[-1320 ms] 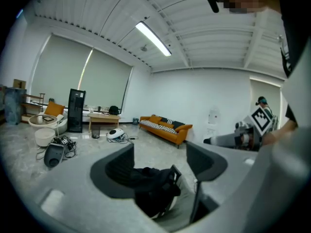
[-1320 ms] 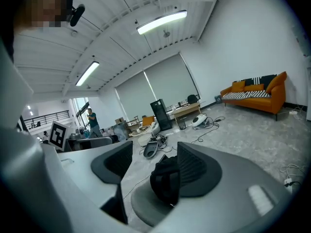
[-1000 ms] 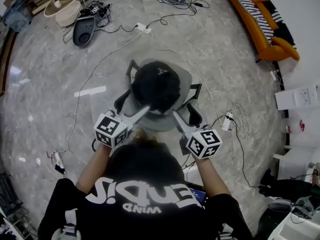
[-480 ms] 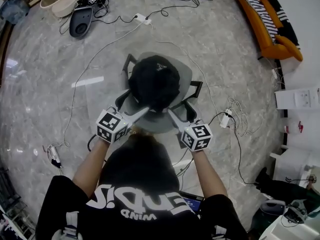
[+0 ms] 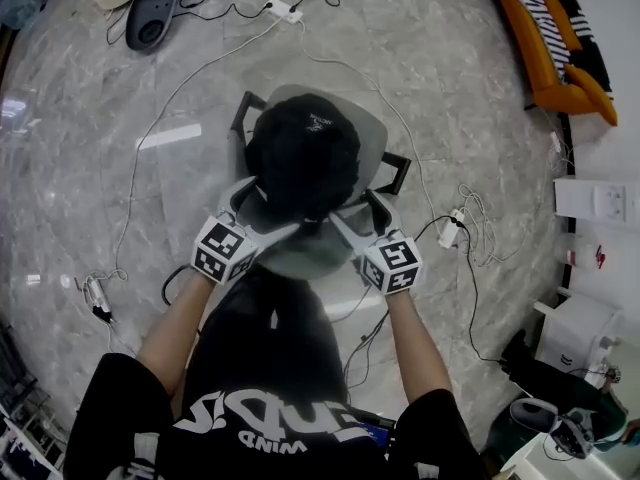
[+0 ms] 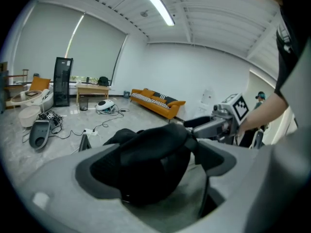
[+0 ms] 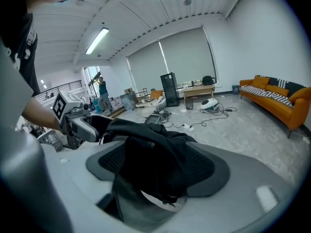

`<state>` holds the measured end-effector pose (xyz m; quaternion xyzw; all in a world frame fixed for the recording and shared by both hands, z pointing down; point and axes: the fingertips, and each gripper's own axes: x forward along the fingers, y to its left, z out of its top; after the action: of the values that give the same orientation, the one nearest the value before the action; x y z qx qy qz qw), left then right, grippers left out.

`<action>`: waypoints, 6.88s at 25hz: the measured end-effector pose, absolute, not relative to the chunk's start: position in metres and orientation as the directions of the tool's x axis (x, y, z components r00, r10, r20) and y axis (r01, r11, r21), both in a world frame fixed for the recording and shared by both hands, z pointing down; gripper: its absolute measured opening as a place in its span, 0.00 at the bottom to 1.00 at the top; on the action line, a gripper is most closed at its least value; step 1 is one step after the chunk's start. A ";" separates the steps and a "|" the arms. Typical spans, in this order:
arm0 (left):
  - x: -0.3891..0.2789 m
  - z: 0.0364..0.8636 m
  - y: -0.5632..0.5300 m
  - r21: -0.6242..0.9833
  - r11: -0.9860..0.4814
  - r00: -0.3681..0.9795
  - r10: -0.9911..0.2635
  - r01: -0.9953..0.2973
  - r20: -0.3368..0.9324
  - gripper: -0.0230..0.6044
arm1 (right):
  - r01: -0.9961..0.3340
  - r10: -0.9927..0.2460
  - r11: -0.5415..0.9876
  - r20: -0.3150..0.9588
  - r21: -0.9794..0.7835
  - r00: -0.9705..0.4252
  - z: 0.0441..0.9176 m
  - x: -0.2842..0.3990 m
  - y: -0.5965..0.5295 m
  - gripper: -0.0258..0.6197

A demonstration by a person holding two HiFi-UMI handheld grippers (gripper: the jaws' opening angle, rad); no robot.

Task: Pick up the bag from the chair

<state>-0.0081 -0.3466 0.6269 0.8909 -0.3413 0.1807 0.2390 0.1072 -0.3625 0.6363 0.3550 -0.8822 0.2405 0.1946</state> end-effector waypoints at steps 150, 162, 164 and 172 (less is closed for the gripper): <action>-0.010 0.196 0.100 0.129 -0.857 0.858 -0.509 -0.498 -0.068 0.21 | -0.666 -0.696 0.702 -0.047 -0.251 -0.716 0.238 0.061 0.100 0.12; -0.033 0.264 0.125 0.195 -0.817 0.834 -0.552 -0.543 0.010 0.21 | -0.600 -0.625 0.739 0.021 -0.306 -0.780 0.302 0.042 0.131 0.12; -0.036 0.275 0.124 0.204 -0.810 0.830 -0.557 -0.550 0.026 0.21 | -0.589 -0.614 0.742 0.028 -0.320 -0.789 0.313 0.039 0.132 0.12; -0.047 0.315 0.117 0.204 -0.795 0.819 -0.570 -0.571 0.073 0.21 | -0.584 -0.602 0.738 0.060 -0.338 -0.796 0.354 0.026 0.121 0.12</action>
<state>-0.0466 0.1170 0.3146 0.9474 -0.3011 0.0039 0.1088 0.0256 0.1210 0.3543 0.3184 -0.9318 0.1722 -0.0266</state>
